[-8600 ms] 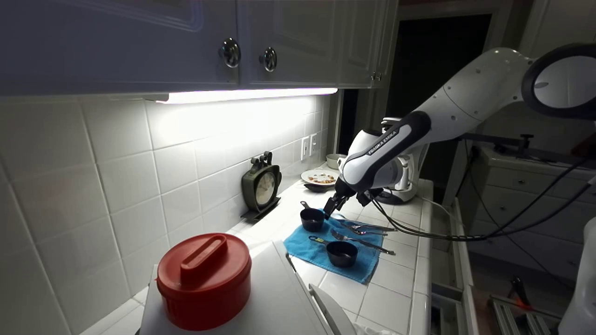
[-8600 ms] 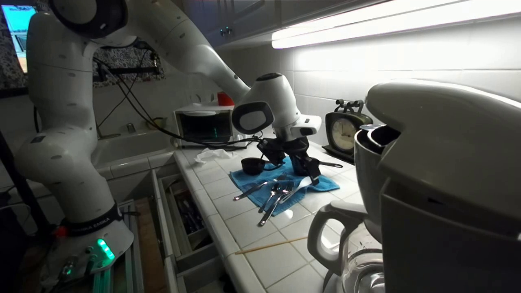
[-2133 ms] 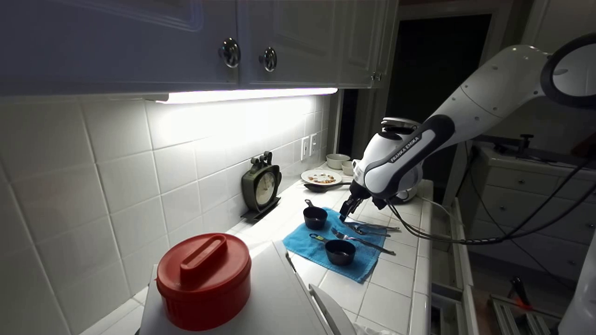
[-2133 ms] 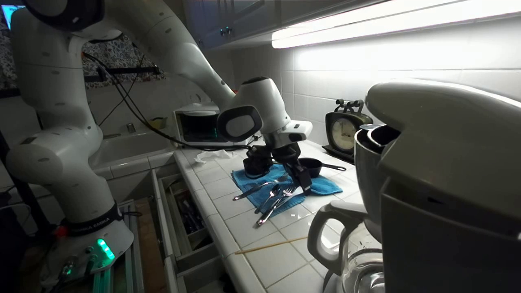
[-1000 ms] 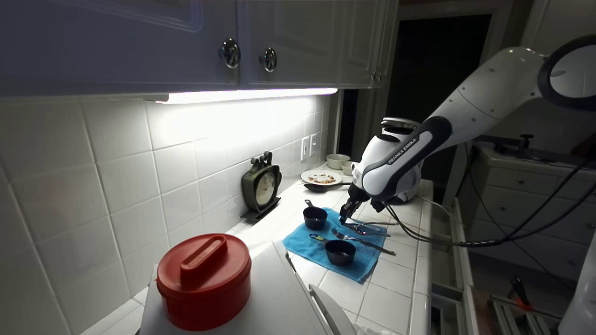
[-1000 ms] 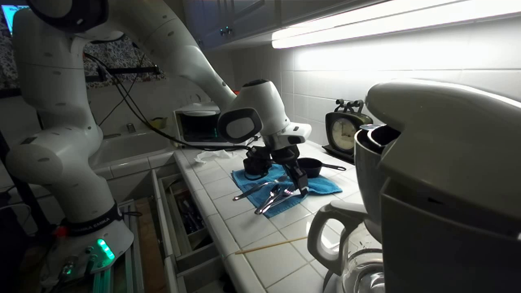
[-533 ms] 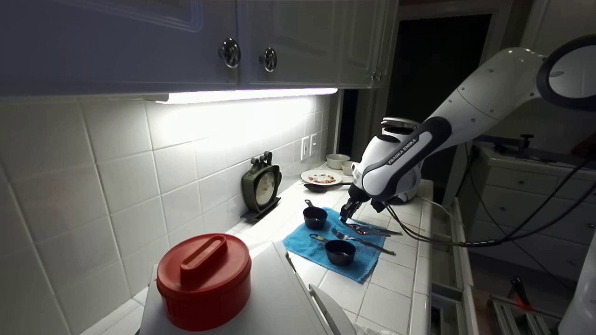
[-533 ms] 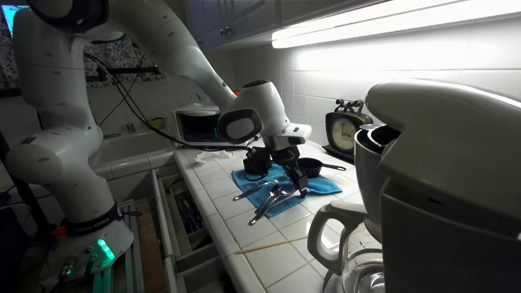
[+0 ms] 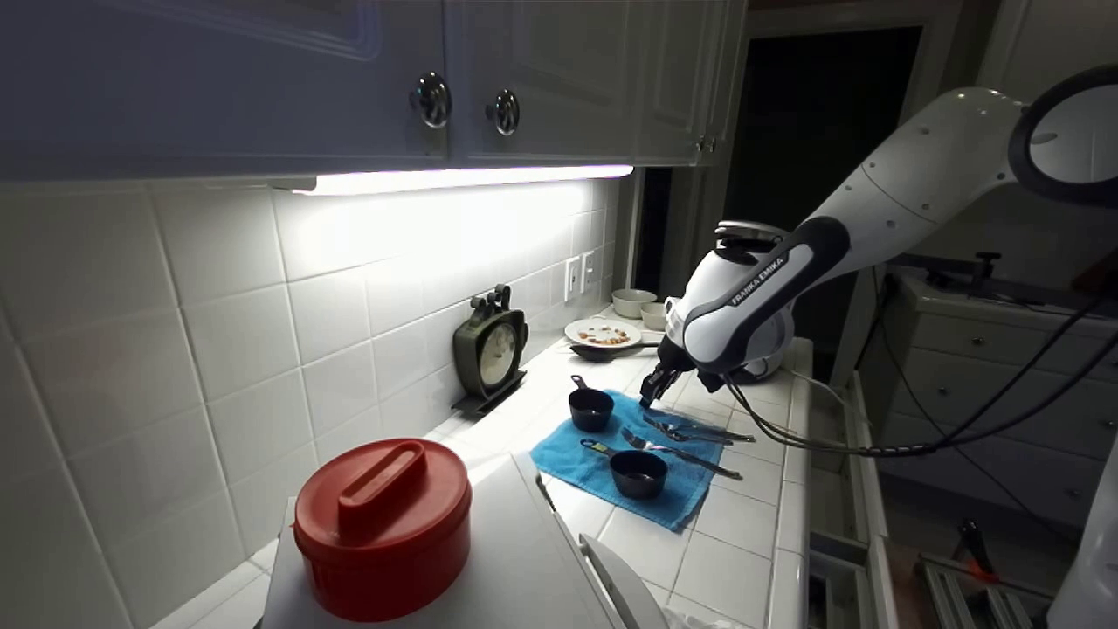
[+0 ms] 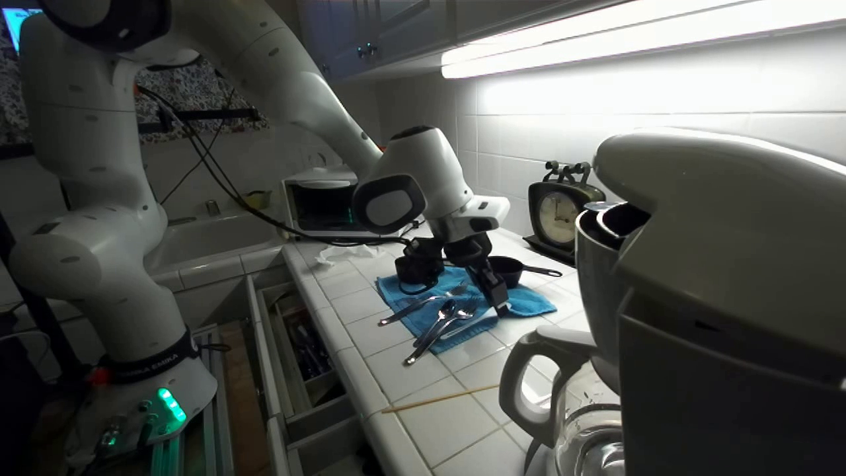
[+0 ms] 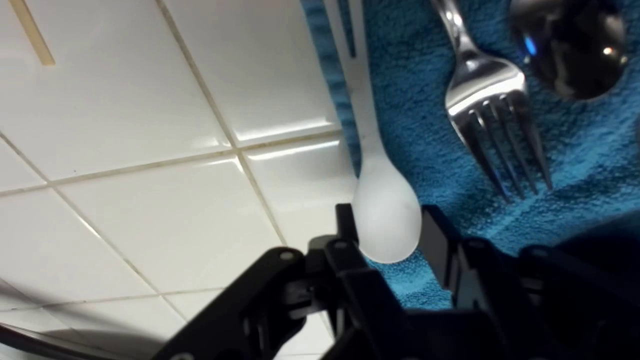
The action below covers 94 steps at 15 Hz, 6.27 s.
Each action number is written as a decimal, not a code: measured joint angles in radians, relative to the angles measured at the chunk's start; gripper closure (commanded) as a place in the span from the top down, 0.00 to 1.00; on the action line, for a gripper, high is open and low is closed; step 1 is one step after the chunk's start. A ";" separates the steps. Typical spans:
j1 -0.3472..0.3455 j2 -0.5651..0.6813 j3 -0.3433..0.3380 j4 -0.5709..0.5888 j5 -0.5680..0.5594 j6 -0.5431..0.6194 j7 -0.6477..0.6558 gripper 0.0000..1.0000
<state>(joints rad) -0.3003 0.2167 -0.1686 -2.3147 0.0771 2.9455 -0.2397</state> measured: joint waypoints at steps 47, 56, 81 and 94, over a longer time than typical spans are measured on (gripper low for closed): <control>0.123 -0.260 -0.020 -0.227 0.040 -0.096 -0.010 0.99; 0.152 -0.165 -0.010 -0.133 0.203 -0.092 -0.125 1.00; 0.143 0.003 0.003 0.140 0.185 -0.417 0.330 0.87; 0.148 0.059 0.003 0.218 0.185 -0.489 0.445 0.07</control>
<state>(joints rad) -0.1528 0.2753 -0.1652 -2.0968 0.2616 2.4568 0.2053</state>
